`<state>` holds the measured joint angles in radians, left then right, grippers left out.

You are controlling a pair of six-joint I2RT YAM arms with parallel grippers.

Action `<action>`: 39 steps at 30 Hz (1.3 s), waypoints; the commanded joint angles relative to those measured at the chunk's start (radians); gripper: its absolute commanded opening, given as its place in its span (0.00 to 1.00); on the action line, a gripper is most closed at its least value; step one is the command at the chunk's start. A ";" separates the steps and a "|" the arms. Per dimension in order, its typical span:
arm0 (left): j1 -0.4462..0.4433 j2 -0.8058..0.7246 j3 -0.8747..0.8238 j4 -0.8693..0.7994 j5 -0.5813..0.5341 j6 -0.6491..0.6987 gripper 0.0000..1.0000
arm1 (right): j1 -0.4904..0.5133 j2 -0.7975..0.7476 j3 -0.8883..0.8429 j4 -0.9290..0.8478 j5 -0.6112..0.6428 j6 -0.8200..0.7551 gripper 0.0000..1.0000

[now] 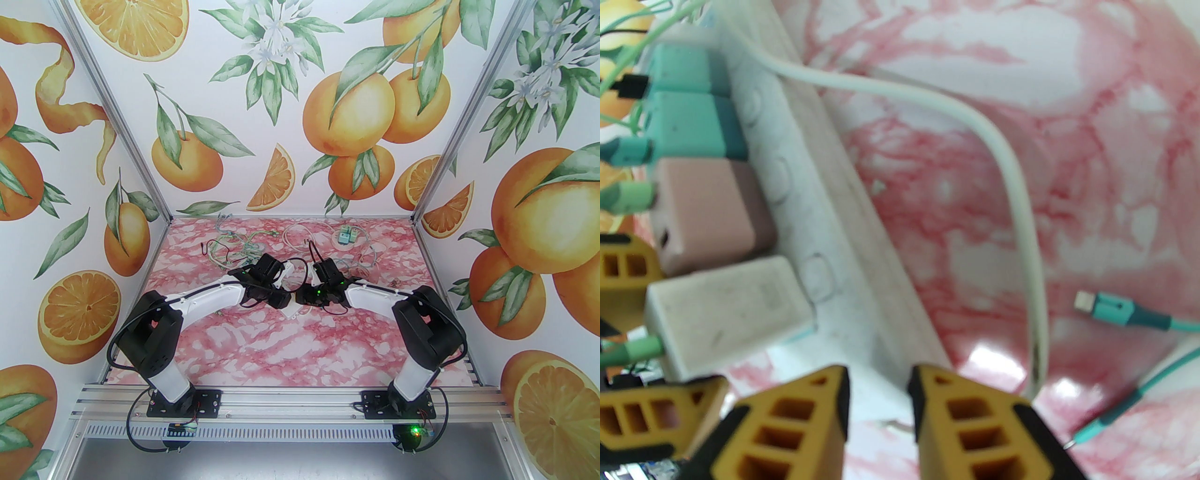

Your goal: Pull the plug off the socket

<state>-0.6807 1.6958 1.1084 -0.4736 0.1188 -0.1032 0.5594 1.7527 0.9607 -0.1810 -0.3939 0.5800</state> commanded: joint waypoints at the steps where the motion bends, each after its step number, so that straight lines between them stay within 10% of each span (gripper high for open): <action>1: -0.001 0.022 -0.025 -0.001 -0.001 0.035 0.43 | 0.008 0.047 0.031 -0.033 -0.033 0.011 0.30; 39: 0.023 -0.094 -0.013 0.050 0.048 -0.042 0.24 | 0.039 0.143 0.093 -0.221 0.118 -0.092 0.30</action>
<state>-0.6743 1.7031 1.0801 -0.4965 0.0830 -0.0727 0.5919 1.8393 1.0737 -0.2840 -0.3660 0.5140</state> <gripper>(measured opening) 0.355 0.303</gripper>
